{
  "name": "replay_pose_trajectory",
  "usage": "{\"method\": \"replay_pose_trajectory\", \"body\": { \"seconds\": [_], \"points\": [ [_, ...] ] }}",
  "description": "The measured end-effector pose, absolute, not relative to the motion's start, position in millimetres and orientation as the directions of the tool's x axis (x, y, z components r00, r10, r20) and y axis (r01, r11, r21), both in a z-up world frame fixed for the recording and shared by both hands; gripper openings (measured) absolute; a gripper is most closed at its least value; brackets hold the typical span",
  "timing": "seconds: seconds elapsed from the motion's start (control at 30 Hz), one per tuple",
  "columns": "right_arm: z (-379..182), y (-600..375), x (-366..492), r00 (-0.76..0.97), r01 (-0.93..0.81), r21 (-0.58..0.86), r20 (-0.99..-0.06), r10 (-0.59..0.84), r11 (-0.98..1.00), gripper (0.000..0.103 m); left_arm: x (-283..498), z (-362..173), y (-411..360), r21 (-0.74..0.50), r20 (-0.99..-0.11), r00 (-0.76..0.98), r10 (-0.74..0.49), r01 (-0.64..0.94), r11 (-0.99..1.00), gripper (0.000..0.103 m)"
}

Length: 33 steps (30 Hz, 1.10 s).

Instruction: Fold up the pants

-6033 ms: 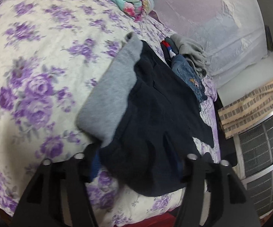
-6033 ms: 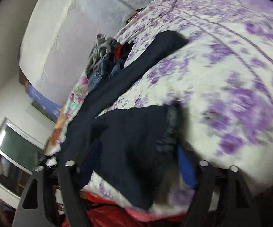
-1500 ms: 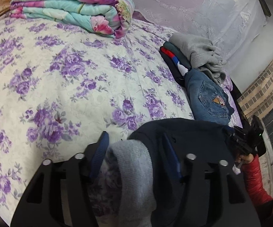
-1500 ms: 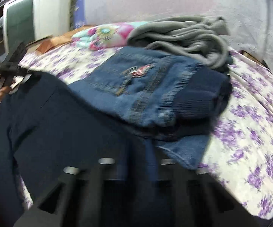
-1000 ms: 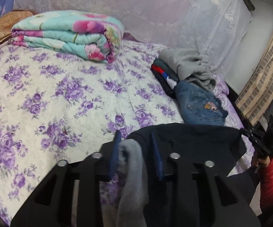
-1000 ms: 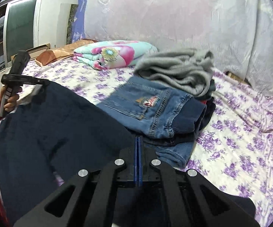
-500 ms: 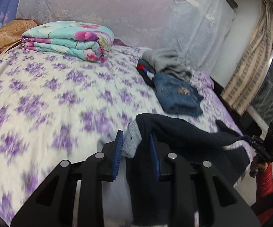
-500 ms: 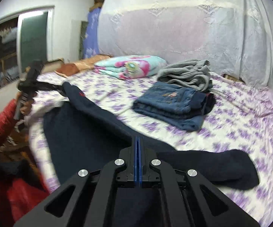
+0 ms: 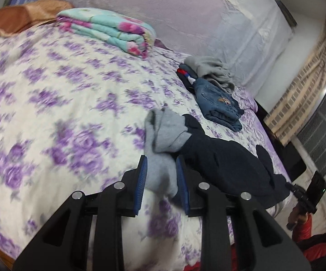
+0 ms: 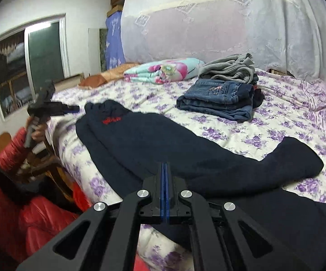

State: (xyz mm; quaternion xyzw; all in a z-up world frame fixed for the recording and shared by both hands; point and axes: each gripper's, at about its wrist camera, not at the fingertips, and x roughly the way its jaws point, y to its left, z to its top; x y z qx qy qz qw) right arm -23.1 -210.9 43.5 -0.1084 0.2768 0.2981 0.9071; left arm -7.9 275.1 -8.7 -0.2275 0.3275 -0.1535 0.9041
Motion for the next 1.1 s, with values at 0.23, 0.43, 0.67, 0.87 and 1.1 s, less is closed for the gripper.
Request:
{"method": "replay_pose_trajectory", "body": {
  "seconds": [0.23,0.43,0.67,0.87,1.1],
  "points": [
    [35,-173,-22,0.641,-0.669,-0.153,-0.615,0.459,0.728,0.02,2,10,242,-0.48,-0.578,0.682,-0.448,0.16,0.863,0.043],
    [27,-157,-20,0.646,-0.687,-0.253,-0.641,0.413,0.681,0.048,36,4,216,-0.504,-0.662,0.583,-0.47,0.118,0.856,0.048],
    [17,-154,-13,0.645,-0.693,-0.302,-0.666,0.375,0.655,0.047,64,-6,224,-0.656,-0.628,0.536,-0.564,0.025,0.754,0.049],
    [6,-149,-9,0.623,-0.721,-0.324,-0.691,0.367,0.613,0.047,72,-12,230,-0.698,-0.613,0.516,-0.598,0.002,0.716,0.02],
    [10,-141,-5,0.659,-0.701,-0.372,-0.664,0.353,0.609,0.005,65,11,225,-0.665,-0.613,0.544,-0.573,0.036,0.746,0.017]
  ]
}}
